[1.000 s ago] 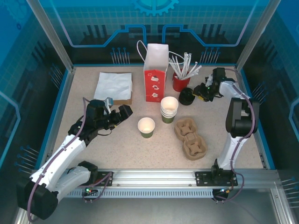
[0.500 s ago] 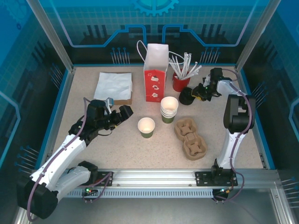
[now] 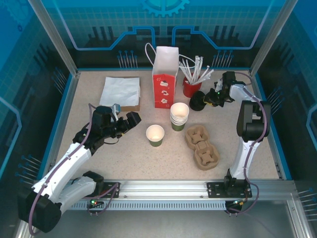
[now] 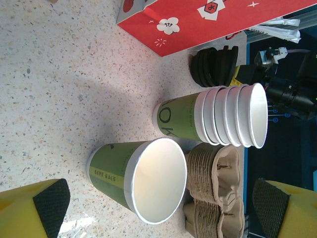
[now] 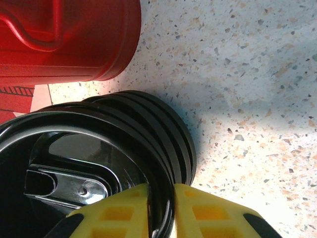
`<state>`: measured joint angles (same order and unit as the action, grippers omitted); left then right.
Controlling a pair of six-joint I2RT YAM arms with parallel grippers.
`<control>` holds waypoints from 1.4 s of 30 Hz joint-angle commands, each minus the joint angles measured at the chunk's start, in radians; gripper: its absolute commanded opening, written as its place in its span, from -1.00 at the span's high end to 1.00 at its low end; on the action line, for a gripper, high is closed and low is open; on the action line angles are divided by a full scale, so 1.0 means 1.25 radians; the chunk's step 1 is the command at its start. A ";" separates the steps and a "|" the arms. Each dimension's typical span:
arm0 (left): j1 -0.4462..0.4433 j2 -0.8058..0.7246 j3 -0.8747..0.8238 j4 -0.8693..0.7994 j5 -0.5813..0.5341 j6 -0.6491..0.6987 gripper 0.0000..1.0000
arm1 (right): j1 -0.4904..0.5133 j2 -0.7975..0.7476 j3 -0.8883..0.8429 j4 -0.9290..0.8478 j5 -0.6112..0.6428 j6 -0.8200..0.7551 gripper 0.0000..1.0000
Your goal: Pack the takeout coffee
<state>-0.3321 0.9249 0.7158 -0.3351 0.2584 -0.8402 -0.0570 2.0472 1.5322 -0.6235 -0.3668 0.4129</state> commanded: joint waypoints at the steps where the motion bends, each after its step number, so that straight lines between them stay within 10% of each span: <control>1: -0.009 0.000 0.027 -0.016 -0.011 -0.004 -0.97 | 0.010 -0.014 0.017 -0.026 0.010 -0.019 0.61; 42: -0.009 -0.004 0.039 -0.040 -0.019 0.013 -0.97 | 0.027 0.037 0.098 -0.077 0.043 -0.075 0.49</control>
<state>-0.3340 0.9249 0.7322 -0.3614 0.2478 -0.8387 -0.0372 2.0766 1.6291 -0.6891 -0.3210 0.3378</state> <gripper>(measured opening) 0.986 0.255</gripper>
